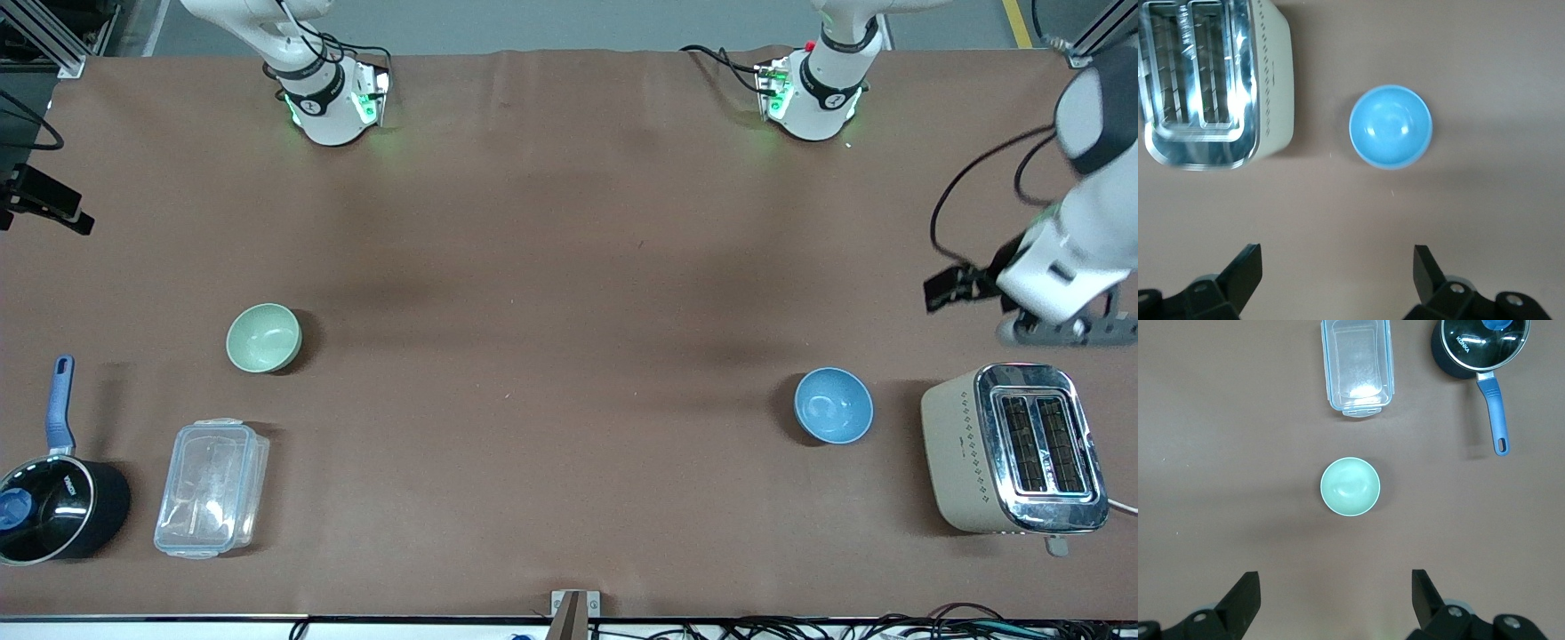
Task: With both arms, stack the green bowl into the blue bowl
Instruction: 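Reach the right gripper to the green bowl while the left reaches the blue bowl, then grasp the green bowl with the right gripper while the left grasps the blue bowl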
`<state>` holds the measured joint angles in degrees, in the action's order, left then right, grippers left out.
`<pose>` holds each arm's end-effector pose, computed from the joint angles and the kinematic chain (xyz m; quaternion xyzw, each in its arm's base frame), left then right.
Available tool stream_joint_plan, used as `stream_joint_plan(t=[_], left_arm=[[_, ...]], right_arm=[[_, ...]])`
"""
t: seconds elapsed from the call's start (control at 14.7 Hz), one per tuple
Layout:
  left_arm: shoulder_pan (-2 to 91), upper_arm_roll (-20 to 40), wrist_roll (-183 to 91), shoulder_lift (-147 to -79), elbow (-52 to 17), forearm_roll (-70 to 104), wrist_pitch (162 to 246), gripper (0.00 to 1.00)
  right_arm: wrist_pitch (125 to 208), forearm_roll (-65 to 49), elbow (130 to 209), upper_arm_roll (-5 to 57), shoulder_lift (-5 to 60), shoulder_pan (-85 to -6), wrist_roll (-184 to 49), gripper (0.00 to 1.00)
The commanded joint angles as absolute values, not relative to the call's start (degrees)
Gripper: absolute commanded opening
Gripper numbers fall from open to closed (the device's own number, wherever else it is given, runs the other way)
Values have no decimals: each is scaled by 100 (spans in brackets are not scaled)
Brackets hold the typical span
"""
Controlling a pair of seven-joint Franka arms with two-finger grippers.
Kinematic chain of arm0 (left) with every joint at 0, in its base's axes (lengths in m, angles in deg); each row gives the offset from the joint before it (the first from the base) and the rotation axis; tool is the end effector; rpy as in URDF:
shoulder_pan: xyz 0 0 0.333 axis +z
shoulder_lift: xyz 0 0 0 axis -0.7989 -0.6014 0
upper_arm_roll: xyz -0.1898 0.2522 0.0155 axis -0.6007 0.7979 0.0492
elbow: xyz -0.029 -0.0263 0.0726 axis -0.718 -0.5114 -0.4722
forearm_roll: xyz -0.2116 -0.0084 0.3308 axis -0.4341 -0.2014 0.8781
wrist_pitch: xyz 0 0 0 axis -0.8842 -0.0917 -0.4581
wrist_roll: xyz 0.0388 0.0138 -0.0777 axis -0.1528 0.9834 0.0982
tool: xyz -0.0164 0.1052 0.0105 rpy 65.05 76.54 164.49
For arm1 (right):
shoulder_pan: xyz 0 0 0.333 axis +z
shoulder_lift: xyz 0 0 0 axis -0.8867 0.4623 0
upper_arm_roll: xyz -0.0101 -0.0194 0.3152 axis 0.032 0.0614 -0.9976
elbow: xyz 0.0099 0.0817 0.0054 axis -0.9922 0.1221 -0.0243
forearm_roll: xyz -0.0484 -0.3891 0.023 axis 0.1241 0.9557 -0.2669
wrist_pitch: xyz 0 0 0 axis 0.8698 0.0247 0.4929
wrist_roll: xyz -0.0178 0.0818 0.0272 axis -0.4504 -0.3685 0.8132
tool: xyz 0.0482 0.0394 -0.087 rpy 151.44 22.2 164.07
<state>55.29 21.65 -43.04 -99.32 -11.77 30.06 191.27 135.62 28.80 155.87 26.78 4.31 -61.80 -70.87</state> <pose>0.6225 -0.0357 0.4915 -0.9995 0.0157 0.0134 0.0223 0.5440 -0.0516 0.6528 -0.9994 0.0328 0.0093 0.0047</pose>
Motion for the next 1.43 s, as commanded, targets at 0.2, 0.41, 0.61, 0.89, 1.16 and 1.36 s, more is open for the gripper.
stream_joint_plan(t=[0.2, 0.41, 0.61, 0.89, 1.16, 1.36], left_arm=[[5602, 2162, -4738, -11362, -1087, 3120, 20445, 100], [5575, 2162, -4888, -11819, -1131, 3129, 20903, 100], [5584, 2162, -4879, -11952, -1569, 3155, 21578, 97], [5593, 2162, -4949, -12260, -1632, 3401, 21835, 69], [5496, 2153, -5493, -12348, -1632, 3410, 21835, 23], [5452, 2101, -5828, -12305, -1641, 3410, 21827, 2]], right_arm=[[15585, 3019, 17709, 2794, 529, -6299, -6244, 100], [17253, 3019, 19133, 2953, 520, -6299, -6101, 100], [19283, 3019, 20444, 3015, 669, -6308, -6092, 99], [20895, 3010, 21000, 3015, 1538, -6316, -6110, 97], [21294, 2984, 21072, 3015, 1891, -6316, -6127, 86], [21285, 2949, 21142, 3006, 1935, -6308, -6136, 66]])
